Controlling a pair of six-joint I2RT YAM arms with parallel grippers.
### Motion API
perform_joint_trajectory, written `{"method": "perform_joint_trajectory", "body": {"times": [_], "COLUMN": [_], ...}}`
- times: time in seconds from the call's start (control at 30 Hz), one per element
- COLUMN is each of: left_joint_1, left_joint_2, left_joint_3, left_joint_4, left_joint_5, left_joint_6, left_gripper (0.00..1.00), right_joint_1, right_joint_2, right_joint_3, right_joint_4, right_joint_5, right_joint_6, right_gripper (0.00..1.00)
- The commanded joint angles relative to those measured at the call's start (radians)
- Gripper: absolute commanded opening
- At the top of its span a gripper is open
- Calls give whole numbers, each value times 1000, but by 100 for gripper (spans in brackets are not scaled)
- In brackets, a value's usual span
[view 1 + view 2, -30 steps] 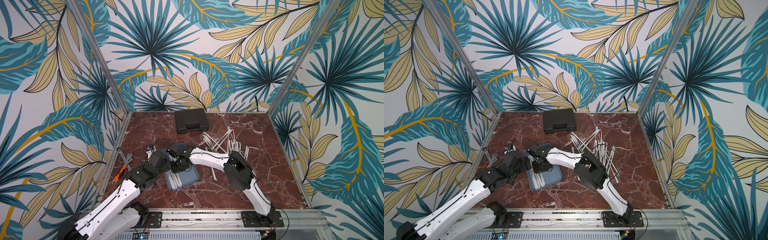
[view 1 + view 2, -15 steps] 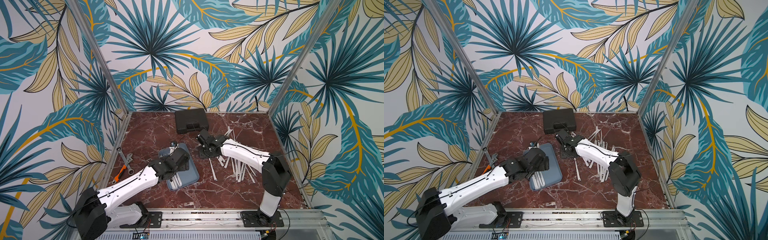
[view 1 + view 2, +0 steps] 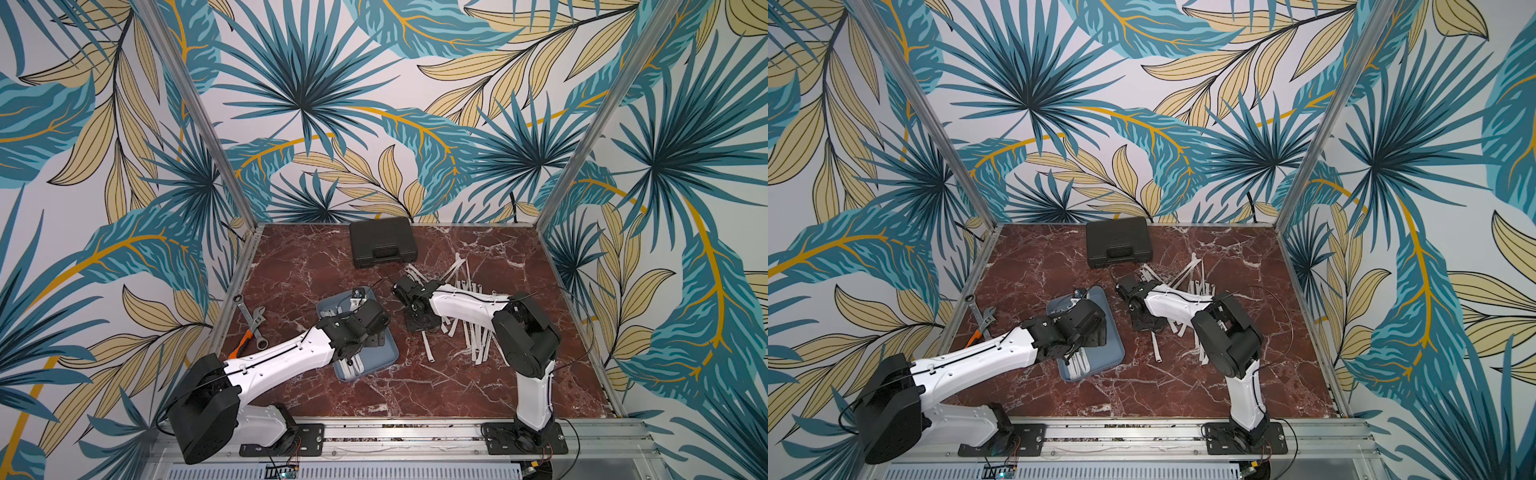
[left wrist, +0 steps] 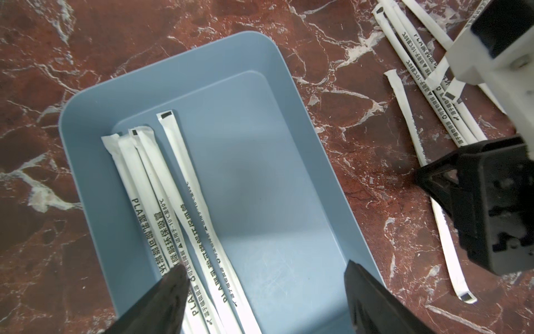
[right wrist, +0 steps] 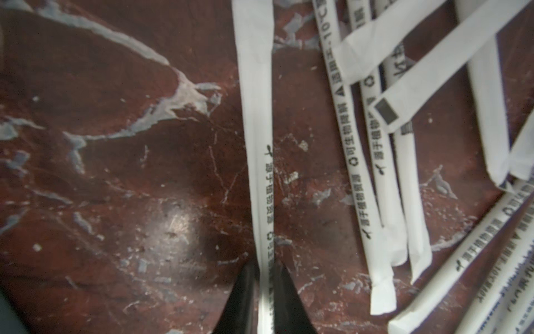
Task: Put the straws into the storage box
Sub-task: Pick up the straw from the center of the board, then place the straw in the storage box.
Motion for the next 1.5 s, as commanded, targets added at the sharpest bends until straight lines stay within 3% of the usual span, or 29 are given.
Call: {"method": "perform_joint_trajectory", "body": {"times": [0.0,0.07,0.2,0.4,0.53,0.87,1.27,1.47], "left_joint_1": [1,22,159,289,298,298,297,298], "left_joint_2": [-36,-68,-199,-405,-427,-427,-389,-387], "left_joint_3": [34,28,-7,-66,-90,-142,-143,-134], "left_joint_4": [-50,-97,-176,-187,-209,-149,-125,-121], "left_joint_5": [-87,-145,-176,-187,-170,-80,-47,-48], "left_joint_6": [15,33,90,113,83,44,51,59], "left_gripper": [90,91,91,91,90,90,90,90], "right_joint_1": [-4,11,117,239,243,243,244,244], "right_joint_2": [1,-44,-122,-27,60,272,333,321], "right_joint_3": [-23,-4,112,257,307,452,500,517], "right_joint_4": [-2,-27,-117,-43,66,41,26,11], "right_joint_5": [-6,-7,-15,-172,-236,-329,-349,-343], "right_joint_6": [-4,-13,-33,16,46,12,13,4], "right_gripper": [10,9,9,9,9,9,11,18]}}
